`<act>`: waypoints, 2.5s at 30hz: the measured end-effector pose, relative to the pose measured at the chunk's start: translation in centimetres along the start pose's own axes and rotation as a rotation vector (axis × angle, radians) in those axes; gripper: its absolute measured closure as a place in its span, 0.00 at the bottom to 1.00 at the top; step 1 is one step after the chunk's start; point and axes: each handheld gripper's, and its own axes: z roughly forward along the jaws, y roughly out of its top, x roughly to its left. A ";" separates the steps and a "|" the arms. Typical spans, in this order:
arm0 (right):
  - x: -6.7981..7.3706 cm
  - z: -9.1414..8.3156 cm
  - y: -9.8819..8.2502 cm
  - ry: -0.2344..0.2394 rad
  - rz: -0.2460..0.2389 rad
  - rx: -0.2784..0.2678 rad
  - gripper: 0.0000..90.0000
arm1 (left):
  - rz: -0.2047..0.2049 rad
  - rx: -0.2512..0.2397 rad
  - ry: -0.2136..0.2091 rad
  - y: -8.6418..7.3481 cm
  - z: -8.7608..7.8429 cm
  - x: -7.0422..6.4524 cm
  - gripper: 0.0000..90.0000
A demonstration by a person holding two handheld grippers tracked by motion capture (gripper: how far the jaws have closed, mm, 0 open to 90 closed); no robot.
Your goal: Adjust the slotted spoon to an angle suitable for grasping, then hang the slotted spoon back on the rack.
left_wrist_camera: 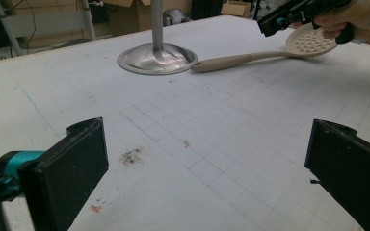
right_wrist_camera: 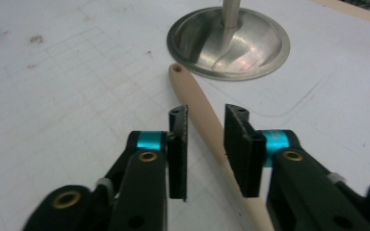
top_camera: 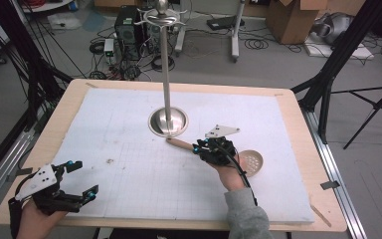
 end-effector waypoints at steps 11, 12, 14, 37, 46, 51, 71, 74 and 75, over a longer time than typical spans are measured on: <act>-2.3 -1.9 -1.1 0.052 -0.029 -0.005 0.40 | -0.006 -0.002 0.001 0.0 0.0 0.1 0.02; -2.4 -2.0 -1.1 0.056 -0.046 -0.010 0.36 | -0.005 -0.003 0.000 0.0 -0.1 0.1 0.02; -2.6 -2.3 -1.2 0.066 -0.064 -0.003 0.31 | -0.005 -0.002 0.002 -0.1 -0.1 0.1 0.02; -5.2 -3.5 -1.1 0.187 -0.175 0.022 0.16 | -0.008 0.010 0.006 -0.4 -0.2 0.0 0.02; -5.8 -3.0 -1.4 0.207 -0.189 0.033 0.16 | -0.008 0.015 0.010 -0.5 -0.3 0.0 0.02; -5.9 -2.8 -1.4 0.205 -0.215 0.038 0.16 | -0.010 0.018 0.011 -0.6 -0.3 0.0 0.02; -6.9 -2.0 -1.4 0.216 -0.239 0.116 0.17 | -0.022 0.024 0.037 -1.2 -1.2 -0.1 0.02; -6.9 -1.8 -1.4 0.215 -0.240 0.129 0.17 | -0.024 0.025 0.038 -1.3 -1.3 -0.1 0.02; -6.9 -1.7 -1.4 0.216 -0.241 0.135 0.17 | -0.024 0.025 0.038 -1.3 -1.3 -0.1 0.02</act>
